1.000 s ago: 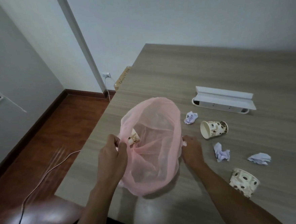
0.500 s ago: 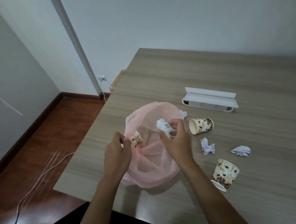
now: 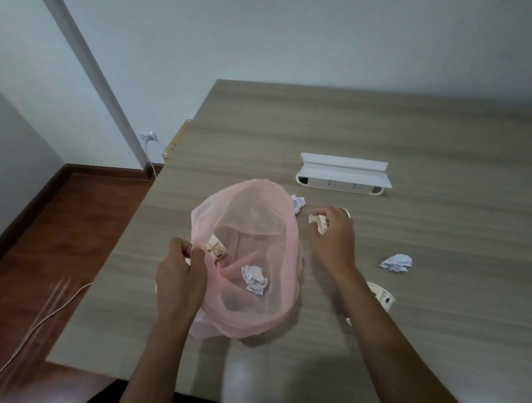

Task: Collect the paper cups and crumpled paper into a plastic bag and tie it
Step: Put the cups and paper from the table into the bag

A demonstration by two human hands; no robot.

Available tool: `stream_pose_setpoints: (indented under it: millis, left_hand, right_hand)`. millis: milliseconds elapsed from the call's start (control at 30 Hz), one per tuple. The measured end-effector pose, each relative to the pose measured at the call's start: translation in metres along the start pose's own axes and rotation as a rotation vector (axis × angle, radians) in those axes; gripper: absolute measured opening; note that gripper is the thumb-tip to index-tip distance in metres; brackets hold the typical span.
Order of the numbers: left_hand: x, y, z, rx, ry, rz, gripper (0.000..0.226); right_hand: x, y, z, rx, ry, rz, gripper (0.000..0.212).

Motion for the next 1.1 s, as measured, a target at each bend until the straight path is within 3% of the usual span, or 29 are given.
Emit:
stream_pose_setpoints:
  millis: [100,333,533,700,867,967,1100]
  left_hand:
    - [-0.002,0.001,-0.005,-0.001,-0.011,-0.009,0.013]
    - [-0.002,0.003,-0.021,0.036,0.007,0.018,0.015]
    - [0.000,0.006,-0.027,0.063,0.028,0.039,0.015]
    - [0.005,0.007,-0.028,0.066,0.018,0.055,0.015]
    - [0.007,0.008,-0.019,0.030,0.010,0.031,0.013]
    - [0.007,0.007,-0.011,0.006,0.018,0.028,0.011]
    - [0.005,0.010,0.001,-0.021,0.029,0.015,0.011]
  right_hand:
    - [-0.059,-0.012,-0.011,0.114,0.181,-0.137,0.040]
    - [-0.101,-0.037,-0.043,0.365,0.440,-0.089,0.079]
    - [-0.126,-0.048,-0.069,0.536,0.602,-0.057,0.091]
    - [-0.124,-0.048,-0.069,0.401,0.600,0.060,0.085]
    - [-0.109,-0.036,-0.047,0.228,0.378,0.007,0.070]
    - [-0.085,-0.021,-0.028,0.122,0.166,-0.052,0.069]
    - [-0.035,0.005,0.004,-0.058,0.066,-0.063,0.074]
Point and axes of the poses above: each hand's wrist, its own y-axis away from the middle knuckle, its own z-axis out of the back of the hand, x = y × z, the point moved 10 cm from there along -y, towards the middle knuckle, and after that the axes turned 5 degrees about z, right-handed, at the moved point
